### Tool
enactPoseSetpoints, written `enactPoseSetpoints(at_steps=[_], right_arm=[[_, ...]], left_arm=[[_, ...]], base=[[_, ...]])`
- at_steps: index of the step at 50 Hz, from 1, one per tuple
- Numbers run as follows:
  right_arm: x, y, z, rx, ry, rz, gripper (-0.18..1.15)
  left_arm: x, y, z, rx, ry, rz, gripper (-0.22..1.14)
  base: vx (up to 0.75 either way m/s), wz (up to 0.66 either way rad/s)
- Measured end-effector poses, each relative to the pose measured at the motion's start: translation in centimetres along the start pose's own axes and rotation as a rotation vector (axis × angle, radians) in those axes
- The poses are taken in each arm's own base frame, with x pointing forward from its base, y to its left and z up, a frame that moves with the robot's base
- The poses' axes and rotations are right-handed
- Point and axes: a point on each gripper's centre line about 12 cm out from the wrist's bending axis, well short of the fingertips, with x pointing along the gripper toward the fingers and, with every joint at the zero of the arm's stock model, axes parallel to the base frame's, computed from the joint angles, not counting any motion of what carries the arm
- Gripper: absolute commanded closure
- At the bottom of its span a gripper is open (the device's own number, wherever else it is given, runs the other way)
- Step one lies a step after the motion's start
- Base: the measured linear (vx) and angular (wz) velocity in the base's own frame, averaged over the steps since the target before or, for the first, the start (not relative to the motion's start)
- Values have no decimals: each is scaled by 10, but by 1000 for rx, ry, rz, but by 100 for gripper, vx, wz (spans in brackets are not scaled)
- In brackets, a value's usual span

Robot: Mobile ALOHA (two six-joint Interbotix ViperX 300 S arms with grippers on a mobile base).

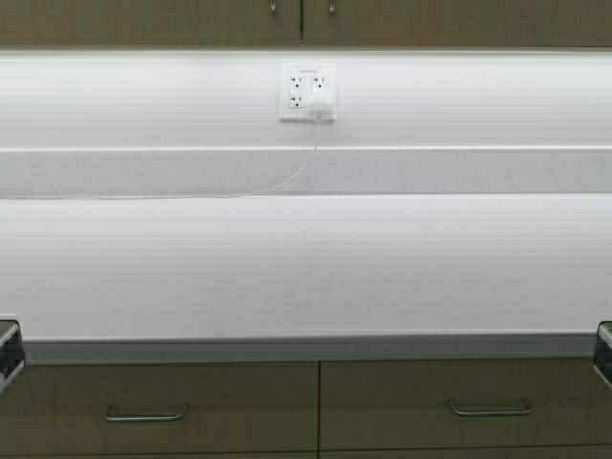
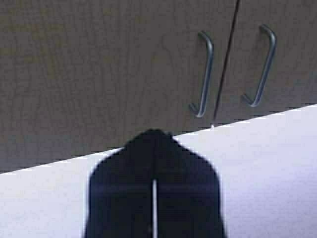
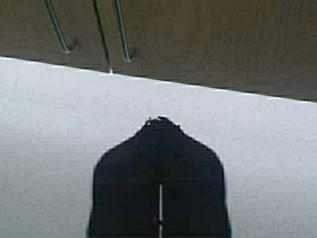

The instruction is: Open the cabinet, put the pot inside, then close it

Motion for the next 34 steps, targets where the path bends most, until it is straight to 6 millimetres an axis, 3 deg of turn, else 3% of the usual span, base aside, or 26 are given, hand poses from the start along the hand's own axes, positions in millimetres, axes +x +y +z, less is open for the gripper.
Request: enactPoseSetpoints(at_steps=[34], right_arm=[[-2, 0, 1, 0, -5, 0, 90]], left_arm=[[0, 0, 0, -2, -2, 0, 88]], base=[[0, 0]])
